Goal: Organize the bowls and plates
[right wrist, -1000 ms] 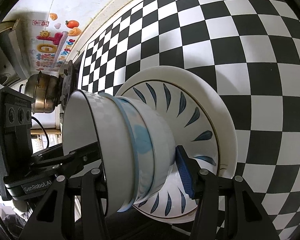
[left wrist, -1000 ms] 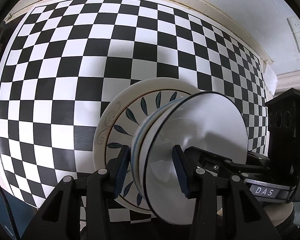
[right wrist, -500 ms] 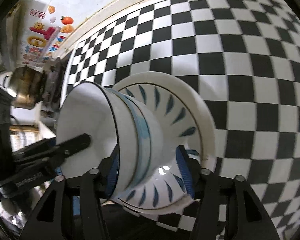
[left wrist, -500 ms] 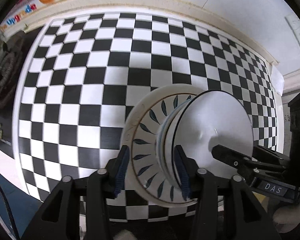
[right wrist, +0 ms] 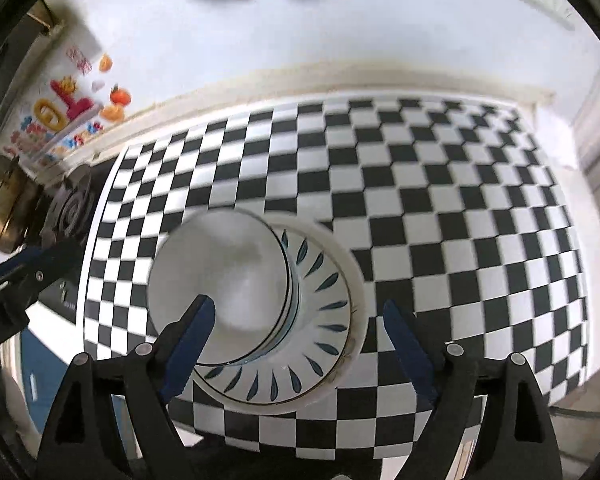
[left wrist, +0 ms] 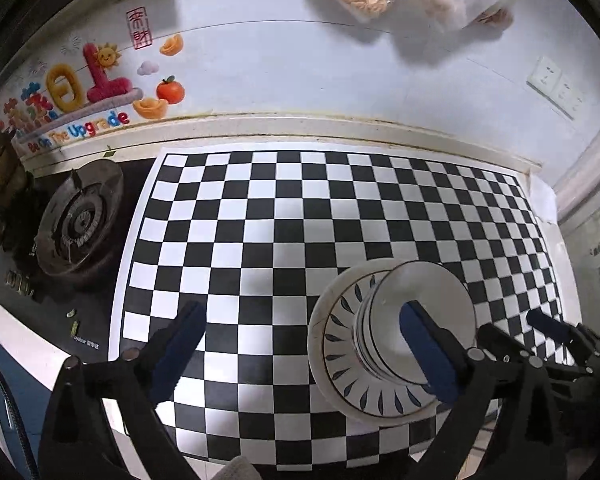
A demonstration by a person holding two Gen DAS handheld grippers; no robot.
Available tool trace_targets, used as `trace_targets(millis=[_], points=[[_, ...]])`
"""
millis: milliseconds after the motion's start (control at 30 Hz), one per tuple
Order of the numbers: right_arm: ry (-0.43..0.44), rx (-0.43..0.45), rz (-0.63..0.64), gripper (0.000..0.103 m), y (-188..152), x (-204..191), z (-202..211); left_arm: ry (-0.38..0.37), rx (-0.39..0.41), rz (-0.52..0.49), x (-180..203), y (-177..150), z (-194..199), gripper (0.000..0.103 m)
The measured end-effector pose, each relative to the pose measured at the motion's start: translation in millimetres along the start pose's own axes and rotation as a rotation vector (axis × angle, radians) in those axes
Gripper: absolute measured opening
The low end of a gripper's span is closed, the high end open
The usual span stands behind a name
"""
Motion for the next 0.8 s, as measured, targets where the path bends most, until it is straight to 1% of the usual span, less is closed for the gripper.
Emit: trace_targets(millis=[100,233,333,467,600,700,800], points=[[-0.02,0.03,0.003,0.089,0.5,-7.3,14.7,-0.018,0.0,-0.022,1.5,-2.8,7.5,0.101],[-0.04,0.069,0.004,0.09,-5.2,-18.9,35.5,-0.017,0.023,-0.062,5.8,-7.3,22.9,0.101],[-0.038,0.084,0.003,0.09,-11.0,-27.4,49.4,-0.032,0.028,-0.07,8.8,-11.7,32.1,0.101],[-0.039,0.11,0.0,0.09,-13.4,-27.6,65.8,-0.019,0.049,-0.075,10.8,-16.2,48.2,0.101],[-0.033,0.14,-0.011,0.09,-19.2,-24.0,88.9,-0.013,0.081,-0.08,15.2,-21.7,69.5,0.101],[-0.033,0.163,-0.008,0.09,-26.5,-22.3,107.5,-0.003,0.12,-0.089,19.8,-25.2,90.8,0.101],[-0.029,0.193,0.008,0.091,-38.6,-21.0,136.3,-0.006,0.155,-0.075,24.6,-32.2,115.1,0.101]])
Point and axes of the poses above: each gripper's, at about its wrist camera, not at the fingertips, and z roughly against the way its jaws point, x to its right, y to its top, the point moved 10 cm from there along -z, roughly the way its jaws point, and after that the axes turned 5 degrees about -z, right-handed, at the moved point
